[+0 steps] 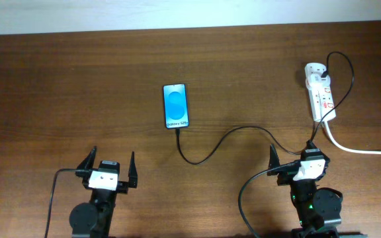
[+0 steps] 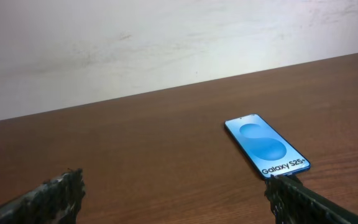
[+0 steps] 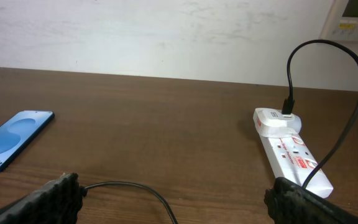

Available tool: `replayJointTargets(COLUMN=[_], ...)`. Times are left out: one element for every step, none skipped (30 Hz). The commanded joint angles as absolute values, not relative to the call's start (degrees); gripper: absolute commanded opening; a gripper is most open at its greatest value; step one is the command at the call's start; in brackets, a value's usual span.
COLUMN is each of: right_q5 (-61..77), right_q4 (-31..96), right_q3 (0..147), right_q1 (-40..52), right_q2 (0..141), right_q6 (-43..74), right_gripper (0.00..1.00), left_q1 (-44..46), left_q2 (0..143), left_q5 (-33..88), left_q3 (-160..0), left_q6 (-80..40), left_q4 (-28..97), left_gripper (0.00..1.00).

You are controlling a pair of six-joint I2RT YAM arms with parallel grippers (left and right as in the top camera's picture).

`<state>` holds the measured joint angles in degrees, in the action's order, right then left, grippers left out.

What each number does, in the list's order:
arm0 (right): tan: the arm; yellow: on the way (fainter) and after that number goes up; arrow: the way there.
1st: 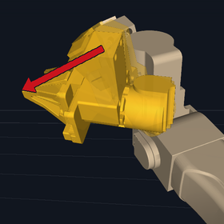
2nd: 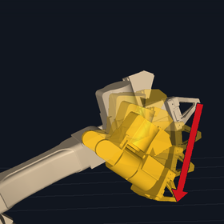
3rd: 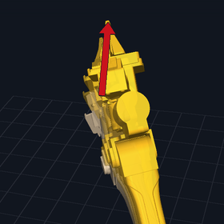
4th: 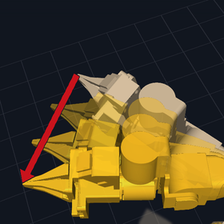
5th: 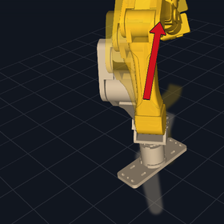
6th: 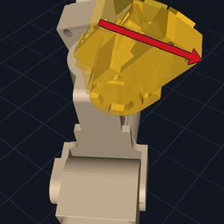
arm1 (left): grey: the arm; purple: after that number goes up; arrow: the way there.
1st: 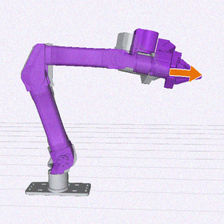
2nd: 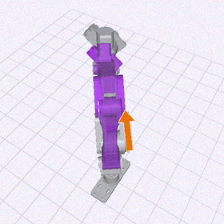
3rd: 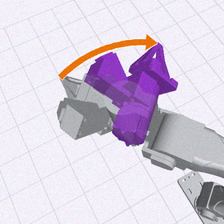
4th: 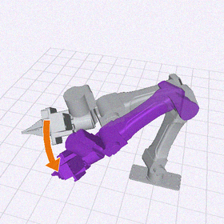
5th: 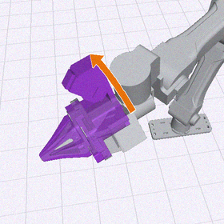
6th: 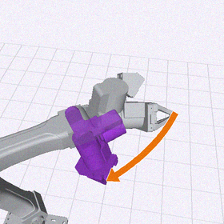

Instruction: Plug charger to phone and switch on socket

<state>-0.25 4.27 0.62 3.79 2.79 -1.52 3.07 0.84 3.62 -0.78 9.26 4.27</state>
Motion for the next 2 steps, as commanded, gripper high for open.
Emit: replayJointTargets(right_q5=[-1.1,-1.1], right_q4=[4.6,4.6], right_q3=[0.3,0.3], right_q1=[4.1,4.1], right_q2=[2.3,2.3], right_q6=[-1.5,-1.5], right_gripper=[0.98,0.99], left_q1=[2.8,2.8], left_q2=[0.3,0.3], left_q5=[3.0,3.0], left_q3=[-0.5,-0.5], left_q6=[10.0,10.0], left_q4=[4.5,4.5], left_gripper=[0.99,0.99])
